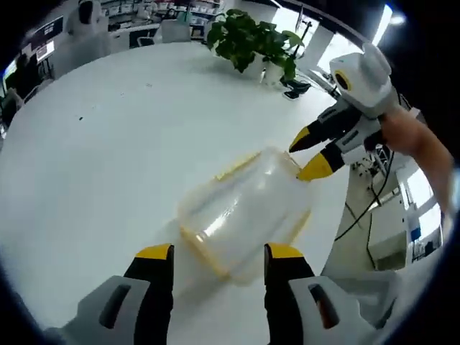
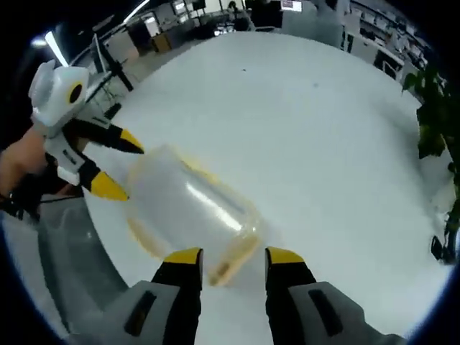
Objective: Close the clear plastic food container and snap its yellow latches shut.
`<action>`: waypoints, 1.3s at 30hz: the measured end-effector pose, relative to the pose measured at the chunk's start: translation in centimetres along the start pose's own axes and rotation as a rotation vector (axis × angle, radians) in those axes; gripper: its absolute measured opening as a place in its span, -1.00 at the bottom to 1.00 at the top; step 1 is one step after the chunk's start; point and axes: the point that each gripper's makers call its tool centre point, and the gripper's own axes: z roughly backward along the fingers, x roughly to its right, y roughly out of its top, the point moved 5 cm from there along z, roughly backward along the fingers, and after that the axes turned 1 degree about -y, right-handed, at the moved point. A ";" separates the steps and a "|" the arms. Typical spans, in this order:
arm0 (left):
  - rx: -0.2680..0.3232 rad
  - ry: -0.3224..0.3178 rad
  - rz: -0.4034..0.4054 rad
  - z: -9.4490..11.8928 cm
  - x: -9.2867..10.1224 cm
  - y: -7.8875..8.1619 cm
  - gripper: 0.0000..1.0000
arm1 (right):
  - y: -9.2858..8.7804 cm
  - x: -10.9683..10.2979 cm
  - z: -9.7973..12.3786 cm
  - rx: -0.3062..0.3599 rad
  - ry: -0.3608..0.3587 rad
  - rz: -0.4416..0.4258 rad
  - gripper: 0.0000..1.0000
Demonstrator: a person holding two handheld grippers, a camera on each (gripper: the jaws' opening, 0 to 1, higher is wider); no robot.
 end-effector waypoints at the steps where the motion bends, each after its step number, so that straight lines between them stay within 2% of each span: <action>1: -0.001 -0.001 0.019 -0.1 0.1 0.0 -0.01 | -0.1 -0.1 -0.1 0.001 0.009 -0.034 -0.35; 3: 0.001 -0.003 0.053 -0.2 0.2 0.0 -0.02 | -0.1 -0.2 -0.3 0.013 0.036 -0.120 -0.35; 5: -0.013 -0.004 0.069 -0.4 0.3 -0.1 -0.04 | -0.2 -0.2 -0.5 0.022 0.057 -0.169 -0.35; 8: -0.027 -0.025 0.115 -0.7 0.5 -0.5 -0.22 | -0.4 -0.5 -0.6 0.014 0.089 -0.236 -0.39; 9: -0.030 -0.020 0.121 -0.7 0.4 -0.6 -0.22 | -0.5 -0.3 -0.6 0.008 0.087 -0.267 -0.39; 20: -0.052 -0.032 0.097 -0.9 0.7 -0.7 -0.26 | -0.5 -0.7 -0.7 -0.011 0.074 -0.256 -0.45; 23: -0.050 -0.030 0.113 -1.0 0.8 -0.8 -0.30 | -0.5 -0.8 -0.7 -0.008 0.074 -0.261 -0.51; 24: -0.048 0.022 0.131 -0.5 0.0 -0.9 -0.34 | -0.7 -1.8 -0.6 -0.028 0.108 -0.320 -0.52; 25: -0.055 -0.028 0.112 -0.4 0.4 -0.9 -0.36 | -0.2 -1.4 -0.7 -0.018 0.079 -0.258 -0.52; 28: -0.071 -0.028 0.097 0.0 0.3 -0.8 -0.35 | -0.1 -1.3 -0.7 -0.034 0.072 -0.256 -0.51; 31: -0.058 -0.034 0.093 -0.3 0.4 -0.8 -0.33 | -0.4 -1.0 -0.5 -0.006 0.082 -0.275 -0.50; 39: -0.043 -0.043 0.114 -0.8 0.5 -0.6 -0.27 | -0.2 -0.6 -0.5 -0.016 0.081 -0.260 -0.47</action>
